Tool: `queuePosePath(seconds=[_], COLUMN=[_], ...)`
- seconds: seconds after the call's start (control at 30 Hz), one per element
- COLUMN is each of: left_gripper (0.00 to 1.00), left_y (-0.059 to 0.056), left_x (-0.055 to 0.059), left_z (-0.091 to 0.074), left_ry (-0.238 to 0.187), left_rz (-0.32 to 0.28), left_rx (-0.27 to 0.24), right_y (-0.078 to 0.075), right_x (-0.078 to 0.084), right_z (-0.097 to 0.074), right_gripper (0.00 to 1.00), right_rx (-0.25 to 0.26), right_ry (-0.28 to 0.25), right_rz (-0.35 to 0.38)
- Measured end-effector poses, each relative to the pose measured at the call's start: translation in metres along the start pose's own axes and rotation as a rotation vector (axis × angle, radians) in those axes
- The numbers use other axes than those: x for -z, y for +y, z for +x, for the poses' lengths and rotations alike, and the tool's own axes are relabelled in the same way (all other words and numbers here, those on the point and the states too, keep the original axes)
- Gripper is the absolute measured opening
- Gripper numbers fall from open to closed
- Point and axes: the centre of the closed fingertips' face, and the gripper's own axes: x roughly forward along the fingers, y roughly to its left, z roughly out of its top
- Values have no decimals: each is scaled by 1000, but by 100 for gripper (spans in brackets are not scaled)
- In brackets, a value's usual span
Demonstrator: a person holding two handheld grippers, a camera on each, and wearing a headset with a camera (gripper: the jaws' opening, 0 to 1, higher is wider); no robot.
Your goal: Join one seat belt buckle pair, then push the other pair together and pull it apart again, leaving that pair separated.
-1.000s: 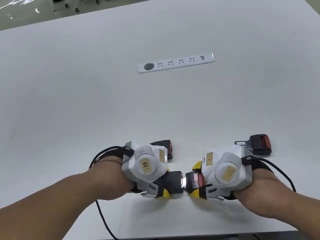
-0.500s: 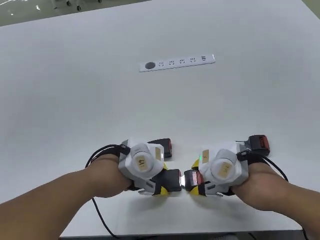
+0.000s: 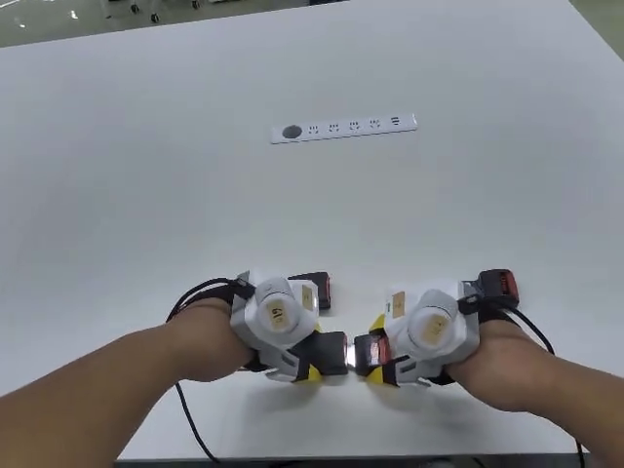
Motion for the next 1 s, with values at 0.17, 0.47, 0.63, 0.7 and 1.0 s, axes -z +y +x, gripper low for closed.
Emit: queuePosePath(seconds=[0.17,0.47,0.63,0.7,1.0], left_gripper=[36,38,43,47,48], left_y=[-1,2,5,5,49], left_x=[-1,9,8,1,-7], left_z=[0,-8,-28,-39,-59], left_ry=[-20,-6,-64,-114,-146], left_rz=[-42,-13,-77,-152,-146], left_rx=[-6,-66,-87,-81,-151], right_y=[2,0,-1,-1,-32], right_x=[0,-3,-6,-9,-8], right_z=[-1,-16,-35,-41,-62], right_gripper=[35,36,34,32,33], right_rx=[2,25,35,34,84], right_ry=[-8,-34,-67,-71,-85], right_rz=[18,21,52,36,11])
